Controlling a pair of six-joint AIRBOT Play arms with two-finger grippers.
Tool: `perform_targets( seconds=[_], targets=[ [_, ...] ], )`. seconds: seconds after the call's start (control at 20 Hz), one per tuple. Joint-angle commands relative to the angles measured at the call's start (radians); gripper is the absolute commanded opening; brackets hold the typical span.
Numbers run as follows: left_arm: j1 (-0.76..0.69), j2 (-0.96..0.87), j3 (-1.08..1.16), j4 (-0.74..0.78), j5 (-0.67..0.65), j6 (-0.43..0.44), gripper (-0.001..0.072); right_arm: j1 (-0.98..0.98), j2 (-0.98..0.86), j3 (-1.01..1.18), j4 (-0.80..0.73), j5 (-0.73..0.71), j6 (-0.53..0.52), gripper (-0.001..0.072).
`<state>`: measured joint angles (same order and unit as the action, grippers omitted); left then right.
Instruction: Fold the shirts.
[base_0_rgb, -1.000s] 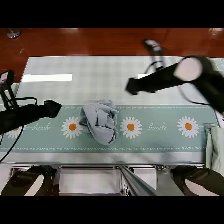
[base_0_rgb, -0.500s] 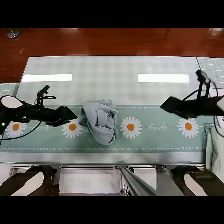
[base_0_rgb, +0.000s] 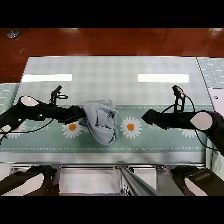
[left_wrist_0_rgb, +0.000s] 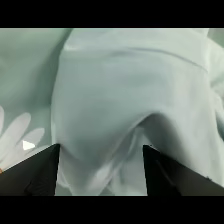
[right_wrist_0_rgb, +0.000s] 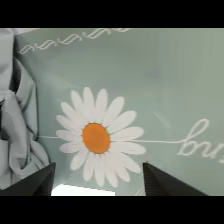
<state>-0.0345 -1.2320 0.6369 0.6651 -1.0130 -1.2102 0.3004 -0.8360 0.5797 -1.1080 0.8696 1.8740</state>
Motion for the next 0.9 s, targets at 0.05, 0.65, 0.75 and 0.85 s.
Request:
perform_targets(
  seconds=[0.05,0.65,0.75,0.85],
  targets=[
    [-0.021,-0.01,0.001,0.008,0.043,0.056,0.0032,0.111,-0.088,-0.006,0.084,-0.078,0.021,0.0622],
    [-0.022,-0.009,-0.002,0.124,-0.036,0.088,0.0024,0.281,-0.442,0.151,0.35,-0.198,-0.172,0.0622],
    [-0.022,-0.009,-0.002,0.124,-0.051,0.088,0.0024,0.281,-0.506,0.209,0.35,-0.198,-0.186,0.0622],
    [-0.022,-0.01,-0.01,0.125,-0.059,0.088,0.0025,0.281,-0.549,0.249,0.348,-0.202,-0.186,0.062]
  ],
)
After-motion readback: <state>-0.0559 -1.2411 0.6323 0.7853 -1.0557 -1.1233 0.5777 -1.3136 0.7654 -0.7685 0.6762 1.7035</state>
